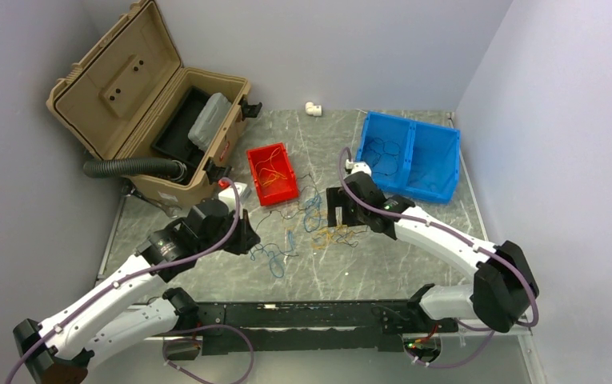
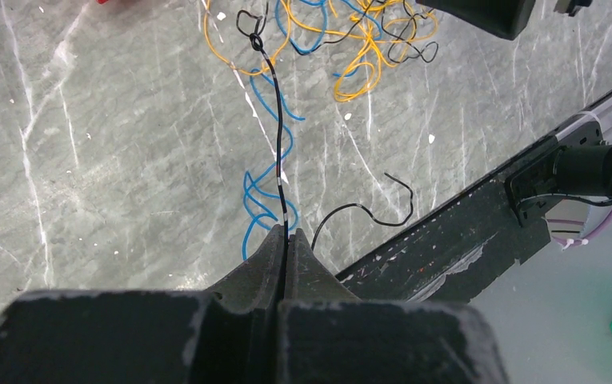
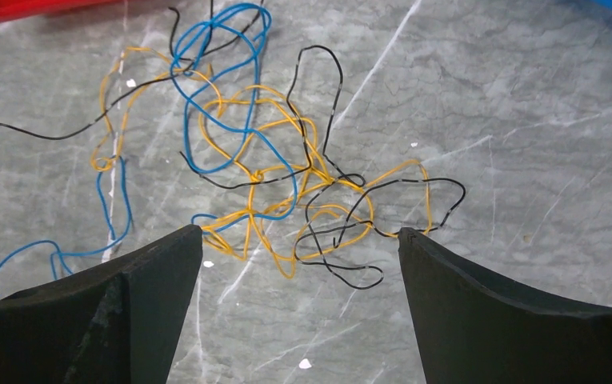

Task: Untangle the cables
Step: Untie the cable.

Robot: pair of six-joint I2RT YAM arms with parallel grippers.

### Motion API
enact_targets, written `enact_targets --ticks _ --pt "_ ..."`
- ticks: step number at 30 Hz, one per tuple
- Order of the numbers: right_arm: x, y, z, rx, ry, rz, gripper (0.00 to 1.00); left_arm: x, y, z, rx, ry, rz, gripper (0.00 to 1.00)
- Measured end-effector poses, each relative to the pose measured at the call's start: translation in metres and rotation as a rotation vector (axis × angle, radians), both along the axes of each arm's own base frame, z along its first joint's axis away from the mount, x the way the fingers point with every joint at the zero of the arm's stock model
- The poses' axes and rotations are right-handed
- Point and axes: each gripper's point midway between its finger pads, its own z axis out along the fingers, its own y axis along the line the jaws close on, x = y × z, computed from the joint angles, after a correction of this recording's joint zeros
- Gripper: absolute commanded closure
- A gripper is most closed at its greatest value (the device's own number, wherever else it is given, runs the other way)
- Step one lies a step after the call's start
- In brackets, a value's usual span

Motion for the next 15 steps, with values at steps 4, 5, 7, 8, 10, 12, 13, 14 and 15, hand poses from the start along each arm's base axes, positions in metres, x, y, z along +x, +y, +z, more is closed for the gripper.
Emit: enact_targets --ticks 4,5,7,8,10,12,13,14,15 --pt "-0.004 -0.003 -0.010 -0.024 0.037 -0.005 0.15 0.002 0.001 0.001 0.006 -0.006 0.005 1.00" --pt "-0.004 -0.003 -0.011 -0.027 0.042 -0.006 0.17 0.003 0.002 0.002 0.010 -0.011 0.010 1.00" --pt "-0.006 -0.003 -0.012 -0.025 0.051 -0.003 0.19 0.004 0.003 0.003 0.013 -0.018 0.016 1.00" --pt "-0.008 -0.002 -0.012 -0.019 0.058 0.001 0.21 0.005 0.003 0.004 0.015 -0.021 0.018 1.00" --pt "-0.010 -0.001 -0.013 -0.016 0.070 0.005 0.23 0.006 0.004 0.004 0.019 -0.025 0.024 1.00" --pt "-0.013 0.001 -0.014 -0.002 0.083 0.012 0.27 0.007 0.005 0.004 0.022 -0.028 0.029 1.00" --pt "-0.013 0.002 -0.014 0.001 0.086 0.013 0.28 0.007 0.005 0.004 0.022 -0.028 0.030 1.00" --pt "-0.014 0.003 -0.014 0.006 0.089 0.014 0.32 0.007 0.005 0.004 0.023 -0.028 0.031 1.00" --pt "-0.014 0.004 -0.014 0.013 0.093 0.015 0.34 0.007 0.005 0.004 0.023 -0.029 0.030 1.00"
